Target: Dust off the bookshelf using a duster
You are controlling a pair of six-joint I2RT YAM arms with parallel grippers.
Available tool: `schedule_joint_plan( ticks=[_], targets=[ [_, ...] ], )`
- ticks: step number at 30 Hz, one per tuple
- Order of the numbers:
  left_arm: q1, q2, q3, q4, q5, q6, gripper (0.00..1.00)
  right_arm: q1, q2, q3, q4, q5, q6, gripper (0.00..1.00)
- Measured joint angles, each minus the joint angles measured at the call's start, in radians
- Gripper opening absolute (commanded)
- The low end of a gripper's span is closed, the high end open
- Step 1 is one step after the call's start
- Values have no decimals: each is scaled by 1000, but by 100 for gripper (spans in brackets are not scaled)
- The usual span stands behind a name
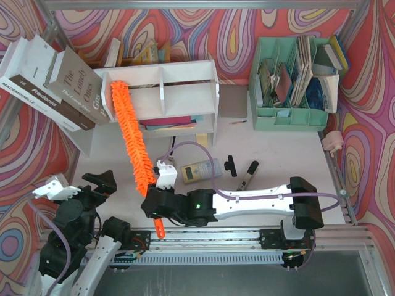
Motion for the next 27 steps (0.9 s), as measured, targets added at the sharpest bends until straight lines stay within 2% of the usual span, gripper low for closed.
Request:
schedule_joint_plan(
  ticks=[5, 9, 14, 20, 27],
  targets=[
    [0, 0, 0, 0, 0, 0, 98, 1, -16, -10, -65, 76, 91, 0],
    [0, 0, 0, 0, 0, 0, 98, 1, -88, -68, -114, 139, 190, 0],
    [0, 0, 0, 0, 0, 0, 99, 3, -134, -102, -149, 167, 237, 0],
    [0, 0, 0, 0, 0, 0, 99, 4, -124, -94, -131, 147, 187, 0],
    [0, 0, 0, 0, 0, 0, 99, -1, -15, 6, -47, 53, 38, 0]
  ],
)
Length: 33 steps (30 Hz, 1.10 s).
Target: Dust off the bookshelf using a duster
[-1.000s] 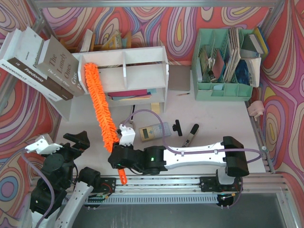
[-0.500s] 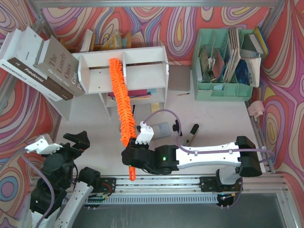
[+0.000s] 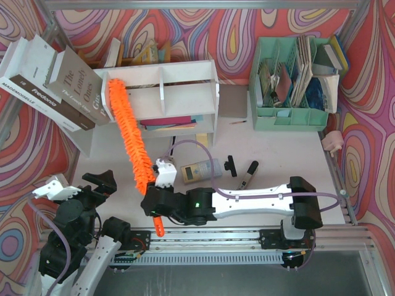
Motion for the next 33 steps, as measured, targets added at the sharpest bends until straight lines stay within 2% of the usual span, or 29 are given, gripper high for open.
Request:
schedule_joint_plan(
  ticks=[3, 9, 18, 22, 27, 33],
  targets=[
    [0, 0, 0, 0, 0, 0, 99, -3, 34, 37, 26, -43, -57, 0],
    [0, 0, 0, 0, 0, 0, 99, -3, 35, 39, 27, -41, -69, 0],
    [0, -1, 0, 0, -3, 0, 98, 0, -108, -132, -40, 100, 113, 0],
    [0, -1, 0, 0, -3, 0, 98, 3, -127, -137, -53, 109, 145, 0],
    [0, -1, 0, 0, -3, 0, 98, 3, -117, -126, -47, 93, 117, 0],
    [0, -1, 0, 0, -3, 0, 99, 2, -28, -31, -12, 32, 32, 0]
  ],
)
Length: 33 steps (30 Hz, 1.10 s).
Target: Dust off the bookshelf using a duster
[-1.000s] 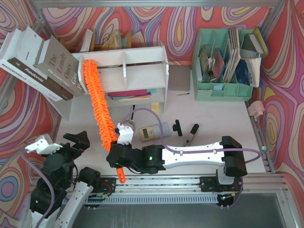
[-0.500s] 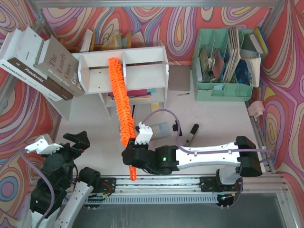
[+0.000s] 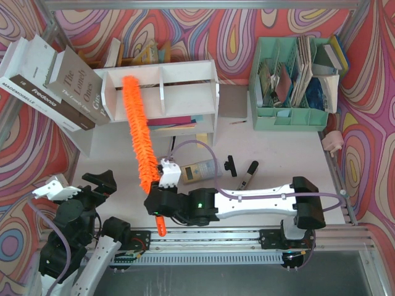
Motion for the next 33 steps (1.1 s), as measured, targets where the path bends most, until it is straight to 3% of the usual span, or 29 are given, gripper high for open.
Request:
schedule_joint_plan(
  ticks=[8, 16, 27, 33],
  targets=[
    [0, -1, 0, 0, 0, 0, 99, 0, 56, 59, 20, -53, -79, 0],
    [0, -5, 0, 0, 0, 0, 99, 4, -1, -15, 47, -25, -109, 0],
    [0, -5, 0, 0, 0, 0, 98, 177, -68, 47, 100, 301, -328, 0],
    [0, -5, 0, 0, 0, 0, 98, 178, -154, 24, 43, 430, -302, 0]
  ],
)
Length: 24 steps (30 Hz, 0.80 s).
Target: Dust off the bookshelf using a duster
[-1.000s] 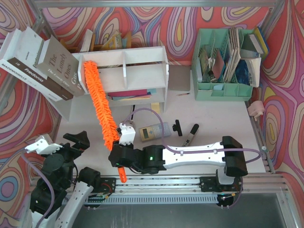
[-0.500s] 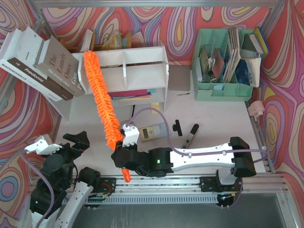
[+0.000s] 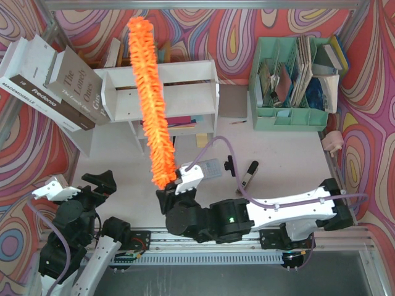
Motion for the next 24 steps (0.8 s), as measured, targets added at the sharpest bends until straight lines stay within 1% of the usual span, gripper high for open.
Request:
schedule_joint_plan(
  ticks=[4, 7, 10, 14, 18, 24],
  targets=[
    [0, 0, 0, 0, -1, 0, 98, -2, -65, -8, -111, 56, 95, 0],
    [0, -8, 0, 0, -6, -3, 99, -2, -110, -48, -163, 79, 163, 0],
    [0, -10, 0, -1, -8, -4, 98, -14, -129, -104, -204, 71, 230, 0],
    [0, -6, 0, -3, -7, -4, 99, -72, -124, -169, -241, -17, 300, 0],
    [0, -3, 0, -3, -8, -4, 99, -136, -121, -225, -238, -117, 325, 0],
    [0, -3, 0, -3, -8, -4, 98, -166, -89, -220, -216, -207, 321, 0]
  ],
)
